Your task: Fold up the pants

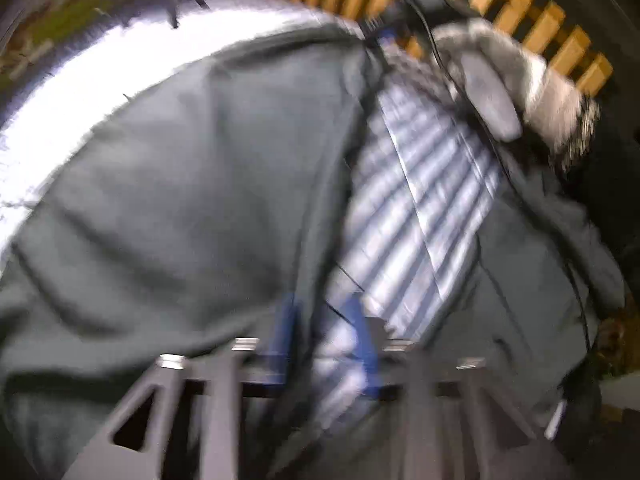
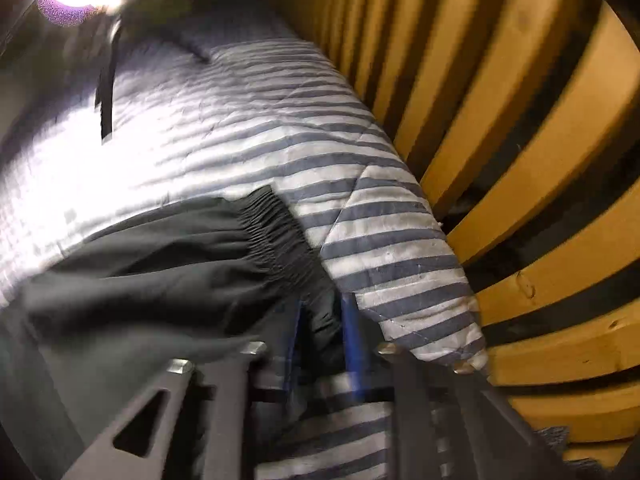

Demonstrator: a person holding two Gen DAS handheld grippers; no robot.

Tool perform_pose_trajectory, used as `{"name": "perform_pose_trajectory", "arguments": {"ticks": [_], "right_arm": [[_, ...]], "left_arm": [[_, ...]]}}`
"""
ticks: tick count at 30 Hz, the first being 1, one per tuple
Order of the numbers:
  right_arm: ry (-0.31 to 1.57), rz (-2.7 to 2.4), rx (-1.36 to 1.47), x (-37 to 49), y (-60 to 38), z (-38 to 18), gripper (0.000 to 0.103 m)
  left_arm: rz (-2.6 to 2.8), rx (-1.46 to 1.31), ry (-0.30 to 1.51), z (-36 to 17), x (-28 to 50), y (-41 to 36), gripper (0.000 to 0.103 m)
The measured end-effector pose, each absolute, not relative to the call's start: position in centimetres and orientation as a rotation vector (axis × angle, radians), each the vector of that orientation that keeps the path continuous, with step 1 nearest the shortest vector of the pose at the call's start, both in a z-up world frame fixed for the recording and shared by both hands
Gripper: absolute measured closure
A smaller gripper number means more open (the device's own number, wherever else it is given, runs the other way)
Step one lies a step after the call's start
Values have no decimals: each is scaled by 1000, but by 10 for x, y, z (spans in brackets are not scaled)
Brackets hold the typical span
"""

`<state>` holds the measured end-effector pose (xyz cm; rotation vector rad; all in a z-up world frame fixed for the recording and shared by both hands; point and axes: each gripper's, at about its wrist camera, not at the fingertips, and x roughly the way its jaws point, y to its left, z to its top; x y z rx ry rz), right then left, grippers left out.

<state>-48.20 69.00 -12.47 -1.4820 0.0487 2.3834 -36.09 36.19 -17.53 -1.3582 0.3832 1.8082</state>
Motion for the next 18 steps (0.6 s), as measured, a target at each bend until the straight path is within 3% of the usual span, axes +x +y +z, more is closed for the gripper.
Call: {"name": "perform_pose_trajectory", "arguments": {"ticks": [2, 4, 7, 9, 11, 13, 15, 18], "right_arm": [[-48, 2332, -1427, -479, 694, -121, 92], [-15, 2311, -1405, -475, 706, -118, 90], [88, 2343, -1308, -466, 711, -102, 85], [26, 2412, -1243, -459, 691, -90, 85], [-2, 2481, -1265, -458, 676, -88, 85], [-26, 2538, -1350, -457, 658, -94, 82], [-117, 2489, -1471, -468, 645, -116, 70], [-215, 2279, -1543, -475, 655, -142, 69]], "left_arm": [[1771, -1285, 486, -176, -340, 371, 93], [1758, -1246, 542, -172, -328, 372, 91], [1794, -1219, 484, -159, -332, 365, 87], [1834, -1211, 423, -153, -343, 361, 84], [1908, -1217, 348, -149, -359, 356, 66], [1947, -1248, 300, -150, -369, 352, 56], [1868, -1355, 297, -168, -375, 360, 56], [1846, -1345, 388, -168, -353, 364, 56]]}}
